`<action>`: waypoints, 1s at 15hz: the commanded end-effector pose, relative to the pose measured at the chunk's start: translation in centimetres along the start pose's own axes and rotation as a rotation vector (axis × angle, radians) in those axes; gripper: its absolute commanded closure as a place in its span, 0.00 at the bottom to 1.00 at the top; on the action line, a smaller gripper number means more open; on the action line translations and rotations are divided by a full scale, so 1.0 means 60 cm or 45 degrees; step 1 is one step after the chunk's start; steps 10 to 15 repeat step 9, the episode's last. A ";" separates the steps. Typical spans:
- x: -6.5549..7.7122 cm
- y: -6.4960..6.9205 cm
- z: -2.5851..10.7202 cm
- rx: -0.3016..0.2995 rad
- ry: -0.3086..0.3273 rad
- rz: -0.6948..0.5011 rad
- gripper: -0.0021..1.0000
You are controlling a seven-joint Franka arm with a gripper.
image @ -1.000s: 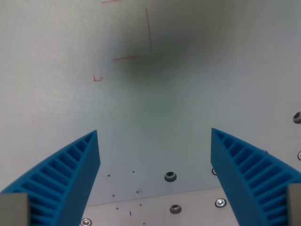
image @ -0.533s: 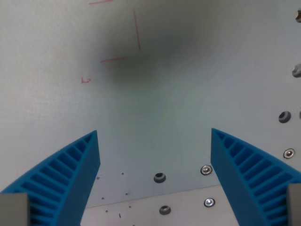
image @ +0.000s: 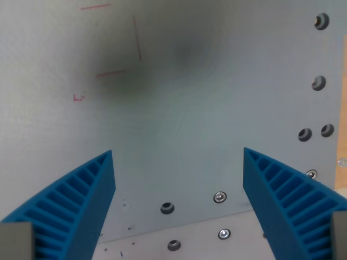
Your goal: Rotate around base negative x
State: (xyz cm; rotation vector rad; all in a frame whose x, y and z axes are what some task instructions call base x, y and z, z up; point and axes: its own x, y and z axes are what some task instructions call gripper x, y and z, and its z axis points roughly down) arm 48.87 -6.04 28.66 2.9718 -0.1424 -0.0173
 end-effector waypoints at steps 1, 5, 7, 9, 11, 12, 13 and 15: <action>-0.003 -0.005 -0.002 -0.271 0.032 0.034 0.00; -0.003 -0.005 -0.002 -0.331 0.037 0.035 0.00; -0.003 -0.005 -0.002 -0.360 0.040 0.035 0.00; -0.003 -0.005 -0.002 -0.390 0.042 0.036 0.00; -0.003 -0.005 -0.002 -0.390 0.042 0.036 0.00; -0.003 -0.005 -0.002 -0.390 0.042 0.036 0.00; -0.003 -0.005 -0.002 -0.390 0.042 0.036 0.00; -0.003 -0.005 -0.002 -0.390 0.042 0.036 0.00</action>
